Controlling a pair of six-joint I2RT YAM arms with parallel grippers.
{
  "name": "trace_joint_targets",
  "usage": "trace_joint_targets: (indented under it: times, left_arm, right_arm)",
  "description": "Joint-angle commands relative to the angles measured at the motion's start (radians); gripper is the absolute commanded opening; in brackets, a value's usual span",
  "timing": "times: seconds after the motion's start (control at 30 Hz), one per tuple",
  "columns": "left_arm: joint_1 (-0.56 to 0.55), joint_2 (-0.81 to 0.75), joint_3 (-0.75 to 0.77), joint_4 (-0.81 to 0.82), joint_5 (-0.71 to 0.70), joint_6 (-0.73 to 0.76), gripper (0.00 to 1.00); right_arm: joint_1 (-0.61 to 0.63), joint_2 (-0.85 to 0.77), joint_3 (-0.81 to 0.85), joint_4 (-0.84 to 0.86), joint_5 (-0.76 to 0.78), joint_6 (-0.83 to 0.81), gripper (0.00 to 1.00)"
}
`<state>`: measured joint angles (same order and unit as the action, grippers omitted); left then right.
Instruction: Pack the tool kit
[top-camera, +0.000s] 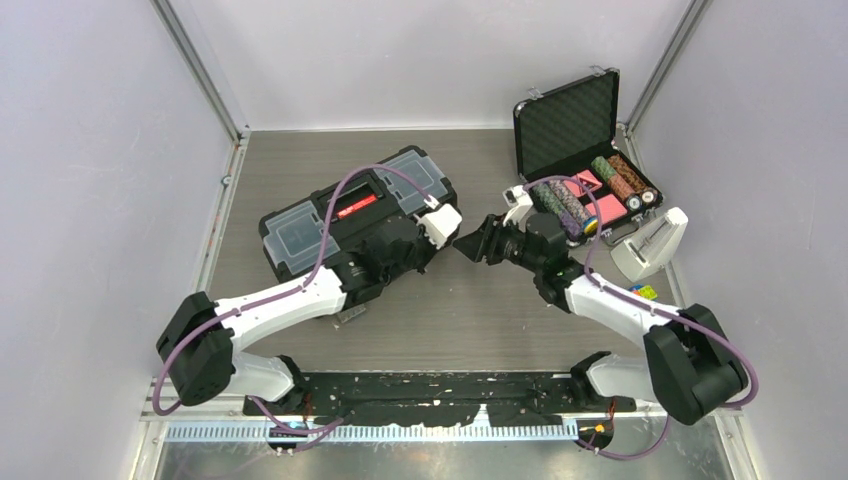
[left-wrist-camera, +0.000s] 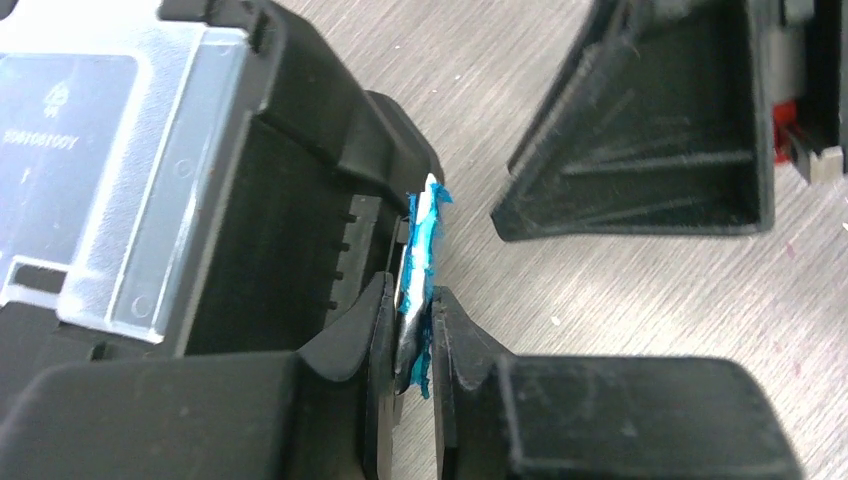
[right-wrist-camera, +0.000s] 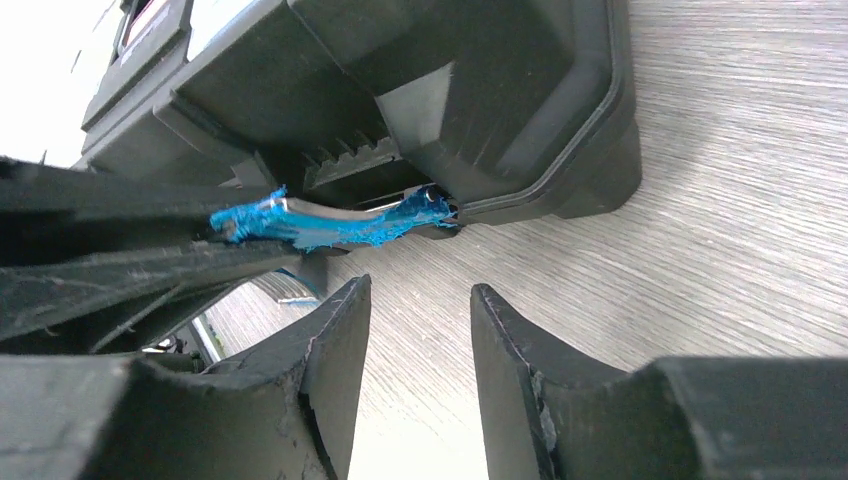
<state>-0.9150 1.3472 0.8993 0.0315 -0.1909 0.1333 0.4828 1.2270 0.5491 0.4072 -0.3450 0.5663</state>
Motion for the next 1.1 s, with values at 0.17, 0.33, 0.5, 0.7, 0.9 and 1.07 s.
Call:
trace_joint_targets:
  times: [0.17,0.33,0.5,0.7,0.9,1.07]
  left_arm:
    - [0.057,-0.018,0.050,-0.022,-0.116,-0.039,0.28]
    - [0.060,-0.020,0.051,-0.028,-0.152,-0.037,0.36]
    - [0.062,-0.034,0.053,-0.028,-0.173,-0.038,0.46]
    - [0.061,-0.053,0.060,-0.028,-0.162,-0.056,0.51]
    - [0.061,-0.034,0.089,-0.064,-0.239,-0.074,0.51]
    - [0.061,-0.026,0.113,-0.089,-0.322,-0.092,0.50]
  right_arm:
    - [0.040,0.139,-0.032,0.347,-0.049,0.033,0.45]
    - [0.066,0.230,-0.029,0.454,-0.050,0.071,0.45]
    - [0.082,0.287,-0.025,0.492,-0.036,0.103,0.45]
    - [0.091,0.291,-0.046,0.497,0.003,0.115,0.45]
    - [0.097,0.294,-0.051,0.519,0.014,0.131,0.45]
    - [0.101,0.291,-0.047,0.522,0.015,0.131,0.45]
